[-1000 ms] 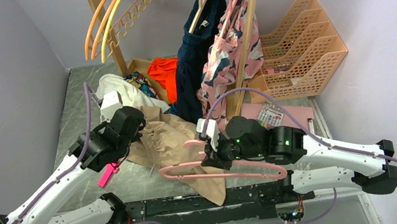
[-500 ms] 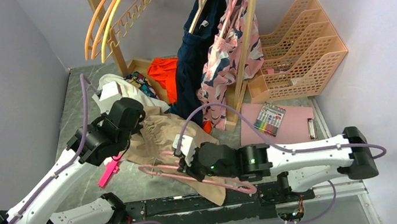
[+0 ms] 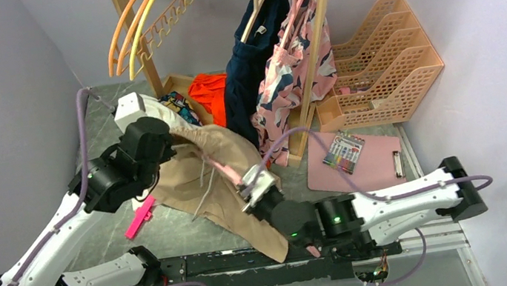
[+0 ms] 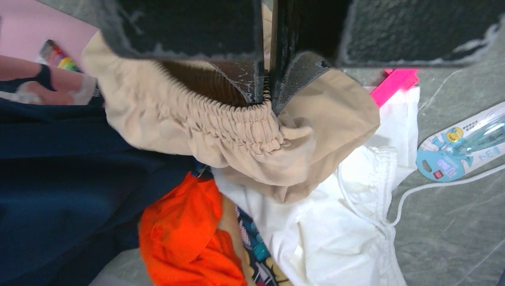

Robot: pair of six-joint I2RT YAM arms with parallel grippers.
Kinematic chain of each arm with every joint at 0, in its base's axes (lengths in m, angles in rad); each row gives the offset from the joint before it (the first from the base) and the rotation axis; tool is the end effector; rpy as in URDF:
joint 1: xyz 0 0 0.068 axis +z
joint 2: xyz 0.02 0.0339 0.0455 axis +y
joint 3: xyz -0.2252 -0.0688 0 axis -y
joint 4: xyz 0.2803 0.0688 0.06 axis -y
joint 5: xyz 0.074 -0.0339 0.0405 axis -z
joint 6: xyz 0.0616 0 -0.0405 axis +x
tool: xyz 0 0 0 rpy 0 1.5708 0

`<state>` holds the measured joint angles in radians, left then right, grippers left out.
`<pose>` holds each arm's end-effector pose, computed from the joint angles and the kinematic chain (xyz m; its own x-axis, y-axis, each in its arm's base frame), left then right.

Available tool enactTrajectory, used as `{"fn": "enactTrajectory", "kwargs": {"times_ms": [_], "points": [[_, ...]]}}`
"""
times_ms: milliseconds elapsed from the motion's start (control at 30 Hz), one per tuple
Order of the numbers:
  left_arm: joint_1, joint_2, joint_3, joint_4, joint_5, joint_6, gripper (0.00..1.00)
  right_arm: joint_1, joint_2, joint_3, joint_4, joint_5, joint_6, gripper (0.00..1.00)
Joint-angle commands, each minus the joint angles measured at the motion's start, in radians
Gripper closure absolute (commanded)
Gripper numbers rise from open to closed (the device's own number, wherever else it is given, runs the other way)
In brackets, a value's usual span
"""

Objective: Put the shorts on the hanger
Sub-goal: Hang the shorts on the hanger.

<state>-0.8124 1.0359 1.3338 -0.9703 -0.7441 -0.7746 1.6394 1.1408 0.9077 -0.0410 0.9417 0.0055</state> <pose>0.2015 -0.1520 0.3726 -0.4248 -0.2998 -0.8542 -0.1784 0.9528 -0.2457 0.0278 0.3215 0.2820 0.0150 -0.2660 -0.9639 -0.6405 0.7377 -0.2136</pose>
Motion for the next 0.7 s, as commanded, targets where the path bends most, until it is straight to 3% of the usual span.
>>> {"fn": "enactTrajectory", "kwargs": {"times_ms": [0,433,667], "points": [[0.008,-0.049,0.066,0.015,-0.019,0.044,0.93,0.017,-0.162,-0.022,0.128,0.218,-0.118,1.00],[0.008,-0.107,0.246,-0.025,0.043,0.146,0.93,0.018,-0.381,0.032,-0.054,0.338,-0.166,1.00],[0.008,-0.092,0.290,-0.083,0.071,0.147,0.93,0.018,-0.419,0.126,-0.508,0.209,0.079,1.00]]}}
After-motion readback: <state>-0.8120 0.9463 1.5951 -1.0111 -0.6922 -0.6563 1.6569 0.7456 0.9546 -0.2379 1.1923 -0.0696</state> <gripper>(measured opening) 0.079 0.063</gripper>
